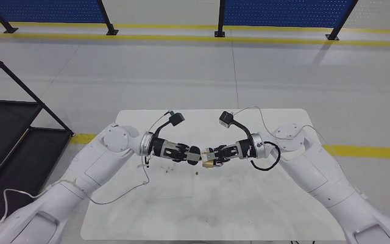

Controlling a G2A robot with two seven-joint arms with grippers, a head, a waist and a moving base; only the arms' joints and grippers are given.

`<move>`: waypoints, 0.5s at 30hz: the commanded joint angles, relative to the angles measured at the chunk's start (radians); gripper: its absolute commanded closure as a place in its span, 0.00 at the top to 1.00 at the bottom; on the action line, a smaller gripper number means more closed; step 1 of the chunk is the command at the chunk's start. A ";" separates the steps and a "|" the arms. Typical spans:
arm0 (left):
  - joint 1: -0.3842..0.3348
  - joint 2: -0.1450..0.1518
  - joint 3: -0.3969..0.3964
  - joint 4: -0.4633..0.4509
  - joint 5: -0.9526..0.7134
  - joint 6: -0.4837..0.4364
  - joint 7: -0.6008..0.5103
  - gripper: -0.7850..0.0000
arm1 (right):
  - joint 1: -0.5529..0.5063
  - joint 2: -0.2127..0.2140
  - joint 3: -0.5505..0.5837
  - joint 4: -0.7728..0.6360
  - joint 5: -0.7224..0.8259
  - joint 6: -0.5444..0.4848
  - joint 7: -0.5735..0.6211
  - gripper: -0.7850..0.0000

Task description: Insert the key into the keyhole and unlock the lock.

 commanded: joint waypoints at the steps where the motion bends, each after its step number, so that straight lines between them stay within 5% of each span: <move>1: -0.002 0.007 0.009 -0.004 0.006 -0.013 0.013 0.00 | 0.000 0.000 0.000 0.000 0.000 0.000 0.000 0.00; 15: -0.017 0.056 0.069 -0.022 0.068 -0.140 0.141 0.00 | 0.000 0.000 0.000 0.000 0.000 0.000 0.000 0.00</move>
